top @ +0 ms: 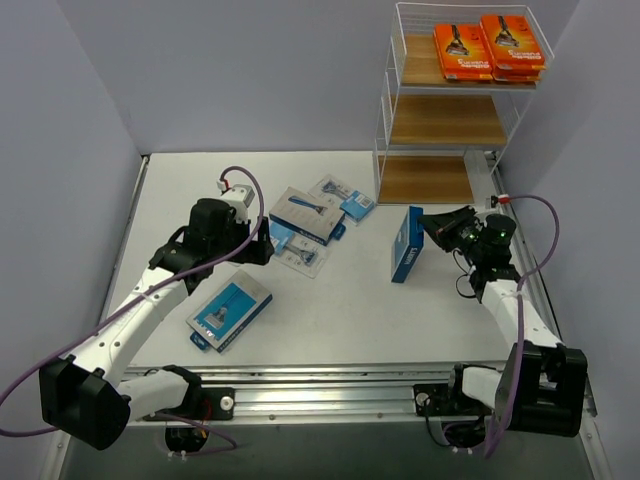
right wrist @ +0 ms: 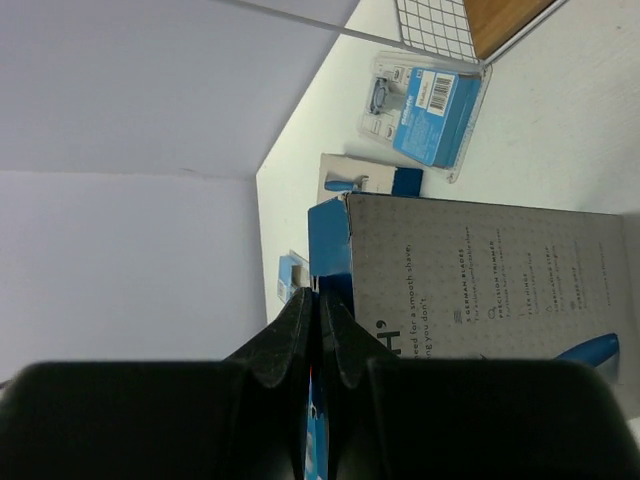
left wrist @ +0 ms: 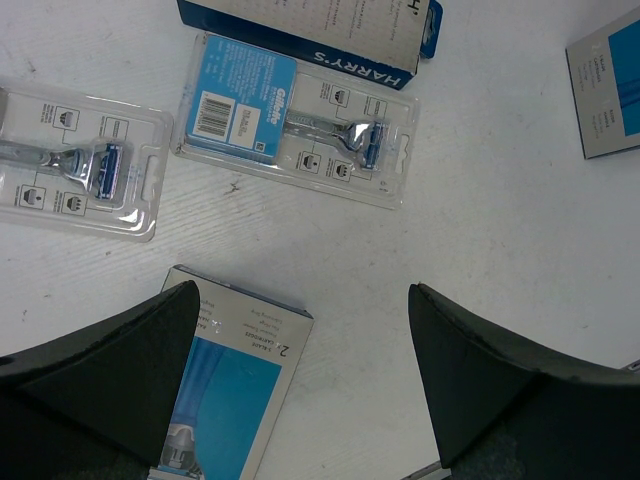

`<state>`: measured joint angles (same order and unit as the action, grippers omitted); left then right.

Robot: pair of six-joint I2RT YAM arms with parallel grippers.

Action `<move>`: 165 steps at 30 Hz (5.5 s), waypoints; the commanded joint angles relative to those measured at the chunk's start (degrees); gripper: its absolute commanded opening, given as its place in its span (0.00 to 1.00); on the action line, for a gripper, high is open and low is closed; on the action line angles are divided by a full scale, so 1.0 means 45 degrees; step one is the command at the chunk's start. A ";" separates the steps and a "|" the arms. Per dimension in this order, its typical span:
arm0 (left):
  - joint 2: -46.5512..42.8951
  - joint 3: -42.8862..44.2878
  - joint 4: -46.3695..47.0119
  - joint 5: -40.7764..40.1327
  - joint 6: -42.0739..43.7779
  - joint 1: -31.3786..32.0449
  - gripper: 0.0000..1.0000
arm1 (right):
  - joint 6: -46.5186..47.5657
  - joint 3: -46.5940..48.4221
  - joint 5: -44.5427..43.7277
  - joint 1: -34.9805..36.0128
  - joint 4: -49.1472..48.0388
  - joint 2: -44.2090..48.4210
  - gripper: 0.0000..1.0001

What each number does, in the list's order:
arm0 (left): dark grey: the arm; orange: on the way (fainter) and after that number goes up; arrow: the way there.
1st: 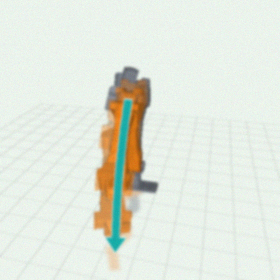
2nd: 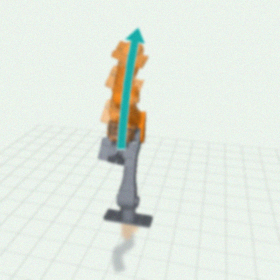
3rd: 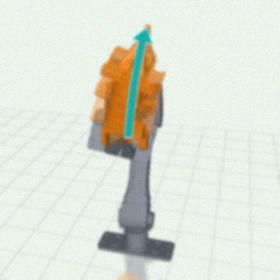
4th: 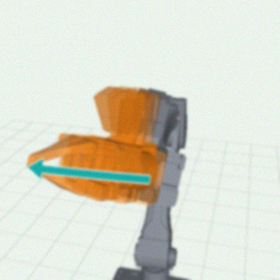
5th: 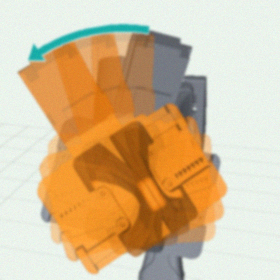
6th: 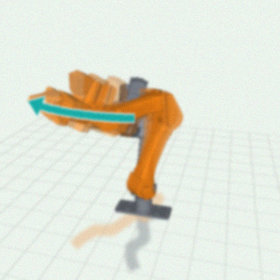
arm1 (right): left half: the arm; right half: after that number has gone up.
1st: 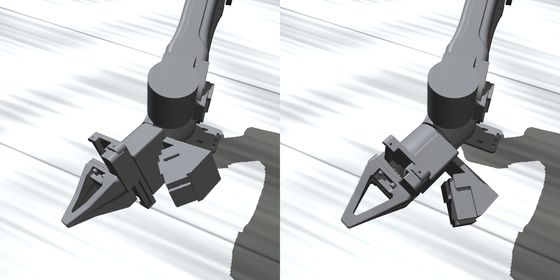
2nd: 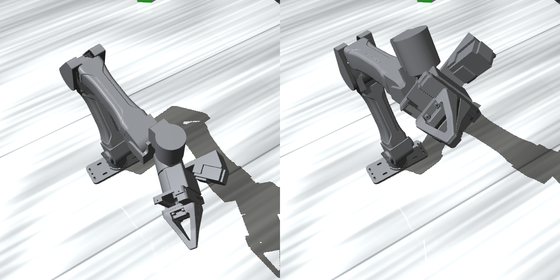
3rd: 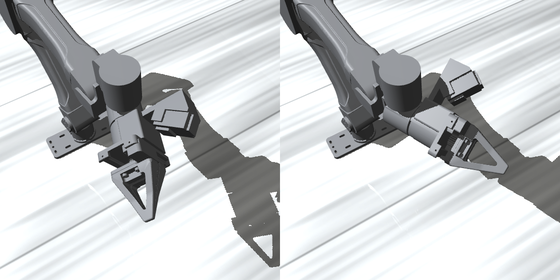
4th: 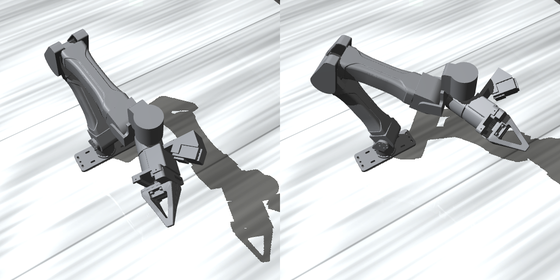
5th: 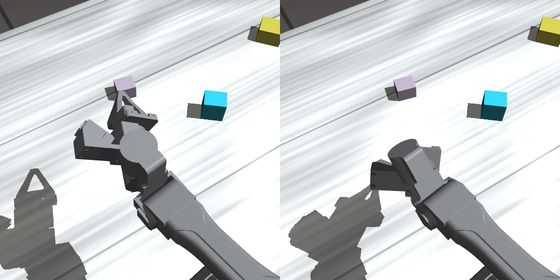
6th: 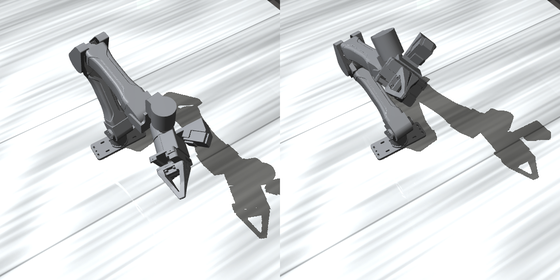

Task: Place and organize the shaving razors onto the shelf
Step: Place the shaving razor onto shelf

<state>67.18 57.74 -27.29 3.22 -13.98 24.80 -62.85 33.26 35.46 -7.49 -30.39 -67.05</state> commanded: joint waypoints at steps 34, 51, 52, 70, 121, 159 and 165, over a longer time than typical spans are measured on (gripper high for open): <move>-0.0046 0.0588 0.0068 -0.0053 0.0020 0.0114 0.94 | 0.5157 -0.0479 -0.5282 -0.1129 0.3494 -0.0041 0.00; 0.0052 0.0607 0.0107 0.0045 0.0020 0.0154 0.94 | 0.9024 0.2199 -0.5536 -0.1149 -0.1057 -0.2014 0.00; 0.0052 0.0607 0.0107 0.0065 0.0020 0.0154 0.94 | 0.9277 0.2200 -0.5711 -0.1149 -0.1233 -0.2092 0.00; 0.0228 0.0627 0.0048 -0.0033 0.0059 0.0154 0.94 | 0.7976 0.2454 -0.8504 -0.1188 -0.3870 -0.4492 0.00; -0.0065 0.0685 -0.0108 -0.0208 0.0215 0.0212 0.94 | 0.1620 0.0698 -0.9604 -0.0113 -0.1628 -0.3169 0.63; 0.0013 0.0725 -0.0245 -0.0170 0.0294 0.0349 0.94 | 0.8303 0.3995 -0.9364 0.1214 0.3512 -0.6955 0.55; 0.0052 0.0725 -0.0245 -0.0111 0.0294 0.0349 0.94 | 0.7427 0.4620 -0.9638 0.1214 0.3005 -0.7893 0.53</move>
<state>67.70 58.13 -28.53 2.42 -13.15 26.15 -26.55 51.57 -4.60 -1.83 -16.47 -101.25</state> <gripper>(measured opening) 0.941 0.538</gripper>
